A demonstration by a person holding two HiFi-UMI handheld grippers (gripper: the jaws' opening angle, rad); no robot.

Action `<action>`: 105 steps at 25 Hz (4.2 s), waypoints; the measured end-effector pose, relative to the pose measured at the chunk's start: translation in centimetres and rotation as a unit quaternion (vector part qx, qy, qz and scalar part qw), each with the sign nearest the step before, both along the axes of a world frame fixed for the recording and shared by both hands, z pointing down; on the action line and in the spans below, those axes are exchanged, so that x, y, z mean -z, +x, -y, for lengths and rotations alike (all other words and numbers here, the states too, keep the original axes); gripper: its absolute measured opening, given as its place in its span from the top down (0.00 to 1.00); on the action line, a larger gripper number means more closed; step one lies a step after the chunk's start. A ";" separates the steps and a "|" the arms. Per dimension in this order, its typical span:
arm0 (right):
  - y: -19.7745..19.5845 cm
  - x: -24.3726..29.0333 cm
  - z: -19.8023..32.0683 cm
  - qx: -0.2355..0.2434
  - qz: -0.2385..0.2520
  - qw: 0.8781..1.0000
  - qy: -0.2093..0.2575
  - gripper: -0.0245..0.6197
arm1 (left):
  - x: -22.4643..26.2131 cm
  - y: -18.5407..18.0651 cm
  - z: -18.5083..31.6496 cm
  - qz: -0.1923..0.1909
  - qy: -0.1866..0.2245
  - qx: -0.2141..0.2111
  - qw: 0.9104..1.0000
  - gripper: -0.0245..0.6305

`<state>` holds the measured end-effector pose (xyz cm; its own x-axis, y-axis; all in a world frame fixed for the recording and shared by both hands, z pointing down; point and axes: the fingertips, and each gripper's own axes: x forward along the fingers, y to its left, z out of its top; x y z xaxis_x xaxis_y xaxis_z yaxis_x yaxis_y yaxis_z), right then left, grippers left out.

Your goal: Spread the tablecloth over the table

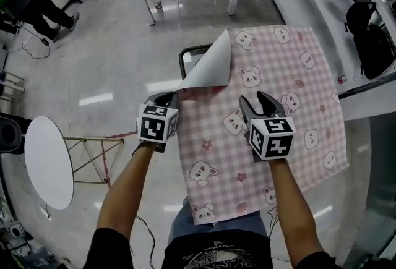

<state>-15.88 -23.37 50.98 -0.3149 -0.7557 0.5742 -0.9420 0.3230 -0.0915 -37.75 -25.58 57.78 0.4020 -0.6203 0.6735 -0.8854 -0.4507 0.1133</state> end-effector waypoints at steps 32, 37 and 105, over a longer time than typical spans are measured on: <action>0.0 -1.3 -0.8 -0.073 0.006 0.997 -0.007 0.64 | -0.9 6.1 3.9 0.232 0.140 -0.290 0.918 0.52; 1.3 -2.3 -1.1 -0.098 0.014 0.995 -0.012 0.64 | -2.2 6.8 4.8 0.248 0.139 -0.298 0.911 0.56; 15.4 12.4 -11.8 0.107 0.092 0.988 0.061 0.65 | 22.9 16.4 -16.6 0.002 0.188 0.129 0.974 0.62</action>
<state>-0.49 -11.60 38.63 -0.5656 -0.7208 0.4007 -0.8220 0.5322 -0.2029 -21.38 -9.02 34.84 0.1981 -0.9033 0.3806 -0.9748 -0.2222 -0.0200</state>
